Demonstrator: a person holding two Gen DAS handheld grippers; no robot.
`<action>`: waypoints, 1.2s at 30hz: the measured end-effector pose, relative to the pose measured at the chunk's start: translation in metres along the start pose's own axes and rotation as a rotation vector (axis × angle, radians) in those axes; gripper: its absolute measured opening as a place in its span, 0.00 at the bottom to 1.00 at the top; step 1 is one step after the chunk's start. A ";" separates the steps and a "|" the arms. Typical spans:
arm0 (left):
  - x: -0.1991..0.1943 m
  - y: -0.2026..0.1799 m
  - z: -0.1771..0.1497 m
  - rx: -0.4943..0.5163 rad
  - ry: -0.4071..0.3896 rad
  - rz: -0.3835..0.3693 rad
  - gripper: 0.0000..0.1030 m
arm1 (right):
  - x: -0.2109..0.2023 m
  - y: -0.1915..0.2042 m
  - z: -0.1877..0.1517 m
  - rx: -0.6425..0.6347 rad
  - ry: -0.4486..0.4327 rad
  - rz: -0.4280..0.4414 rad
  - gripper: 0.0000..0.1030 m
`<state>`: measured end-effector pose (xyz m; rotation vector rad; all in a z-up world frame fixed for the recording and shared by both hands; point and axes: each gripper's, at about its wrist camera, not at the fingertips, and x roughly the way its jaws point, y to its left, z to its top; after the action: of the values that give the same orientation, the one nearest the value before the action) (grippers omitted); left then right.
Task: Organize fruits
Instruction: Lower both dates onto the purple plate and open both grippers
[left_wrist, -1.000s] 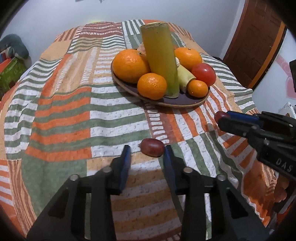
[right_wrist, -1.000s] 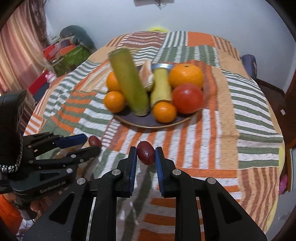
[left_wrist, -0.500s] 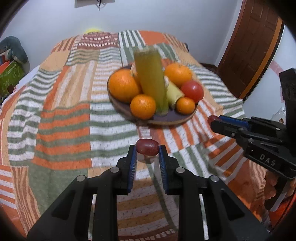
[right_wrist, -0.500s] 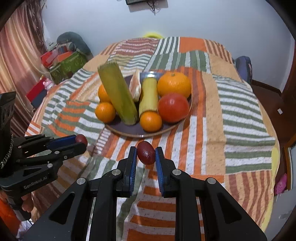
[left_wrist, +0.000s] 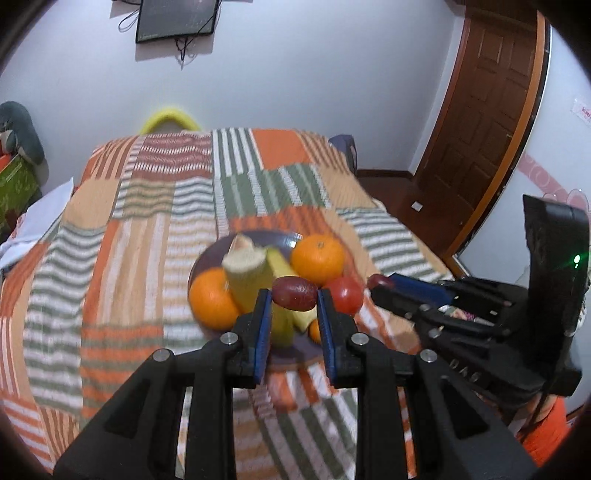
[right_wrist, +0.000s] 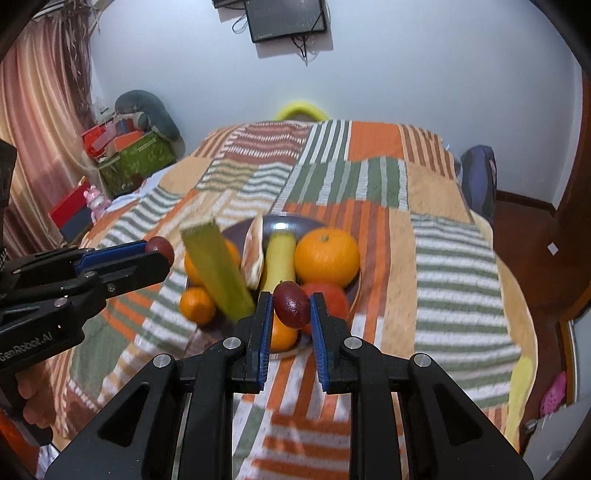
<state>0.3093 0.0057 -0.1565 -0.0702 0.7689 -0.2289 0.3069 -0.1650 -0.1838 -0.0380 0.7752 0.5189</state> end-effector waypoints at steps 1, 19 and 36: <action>0.002 -0.001 0.005 0.002 -0.005 0.000 0.23 | 0.001 -0.001 0.004 -0.002 -0.007 0.000 0.18; 0.051 0.014 0.030 -0.021 0.017 0.006 0.28 | 0.050 -0.006 0.018 -0.019 0.044 0.037 0.28; -0.051 -0.003 0.034 -0.011 -0.161 0.046 0.29 | -0.038 0.003 0.035 -0.023 -0.130 -0.034 0.35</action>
<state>0.2975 0.0136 -0.0969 -0.0799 0.6110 -0.1727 0.3063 -0.1713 -0.1325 -0.0383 0.6409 0.4936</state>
